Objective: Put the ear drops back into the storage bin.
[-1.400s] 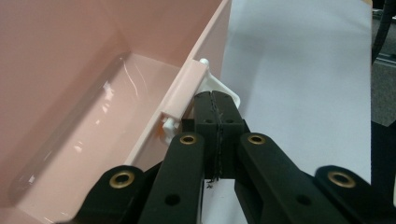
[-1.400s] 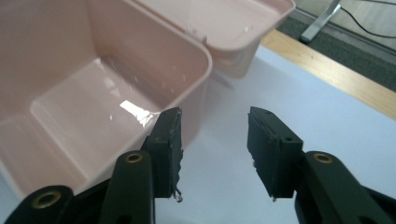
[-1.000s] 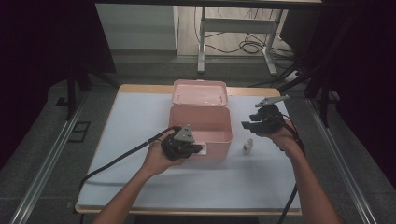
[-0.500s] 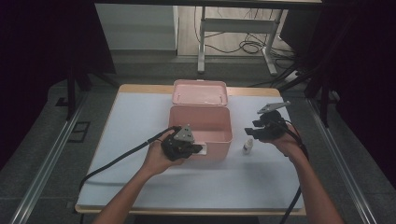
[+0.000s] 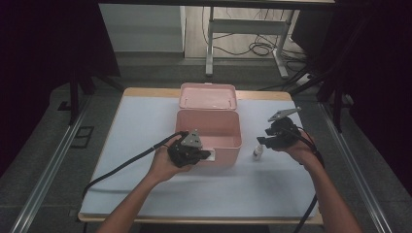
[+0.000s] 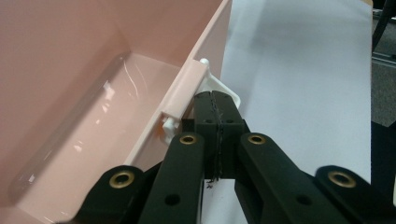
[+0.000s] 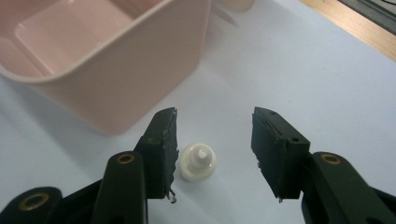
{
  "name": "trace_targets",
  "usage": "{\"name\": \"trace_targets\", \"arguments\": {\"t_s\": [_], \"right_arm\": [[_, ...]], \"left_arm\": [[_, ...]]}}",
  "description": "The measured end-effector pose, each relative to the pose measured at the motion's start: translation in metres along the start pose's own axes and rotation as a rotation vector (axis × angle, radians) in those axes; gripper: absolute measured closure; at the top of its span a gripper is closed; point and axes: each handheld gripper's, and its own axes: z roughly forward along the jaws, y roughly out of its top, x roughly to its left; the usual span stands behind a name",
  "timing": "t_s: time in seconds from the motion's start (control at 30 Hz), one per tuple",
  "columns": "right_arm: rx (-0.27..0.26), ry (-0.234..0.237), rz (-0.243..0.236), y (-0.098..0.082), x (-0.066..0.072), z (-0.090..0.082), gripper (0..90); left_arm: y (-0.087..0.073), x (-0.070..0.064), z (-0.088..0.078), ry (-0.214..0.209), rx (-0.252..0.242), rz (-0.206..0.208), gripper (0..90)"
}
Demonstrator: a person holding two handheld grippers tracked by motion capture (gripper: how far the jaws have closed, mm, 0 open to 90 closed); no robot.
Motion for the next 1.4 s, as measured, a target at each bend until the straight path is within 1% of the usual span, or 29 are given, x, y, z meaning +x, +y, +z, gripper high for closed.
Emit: {"name": "trace_targets", "arguments": {"t_s": [0.17,0.27,0.43,0.67,0.73,0.83,1.03,1.13,1.17,1.27,1.4], "right_arm": [[0.034,-0.002,-0.015,-0.002,0.003,0.004,51.0],[0.061,-0.001,-0.039,-0.003,0.007,0.009,50.8],[0.106,-0.008,-0.057,-0.005,0.008,0.017,50.5],[0.159,0.006,-0.056,-0.01,0.008,0.035,50.3],[0.187,0.004,-0.052,-0.012,0.007,0.043,50.1],[0.21,0.009,-0.039,-0.014,0.006,0.05,50.0],[0.246,0.026,-0.029,-0.02,0.003,0.063,49.9],[0.259,0.019,-0.037,-0.022,0.004,0.069,50.1],[0.269,0.021,-0.028,-0.023,0.004,0.072,50.5],[0.282,0.028,-0.025,-0.025,0.003,0.075,52.6],[0.304,0.049,-0.012,-0.024,0.003,0.077,59.0]], "left_arm": [[0.0,0.0,0.0,0.001,0.0,-0.001,90.0],[0.0,0.0,0.0,0.001,-0.001,-0.001,90.0],[0.0,0.0,0.0,0.001,0.0,-0.002,90.0],[0.0,0.0,0.0,0.001,0.006,0.006,90.0],[0.0,0.0,0.0,0.001,0.006,0.004,90.0],[0.0,0.0,0.0,0.002,0.007,0.003,90.0],[0.0,0.0,0.0,0.002,0.006,0.003,90.0],[0.0,0.0,0.0,0.003,0.005,0.004,90.0],[0.0,0.0,0.0,0.003,0.005,0.003,90.0],[0.0,0.0,0.0,0.002,0.006,0.003,90.0],[0.0,0.0,0.0,0.003,0.005,0.003,90.0]]}}
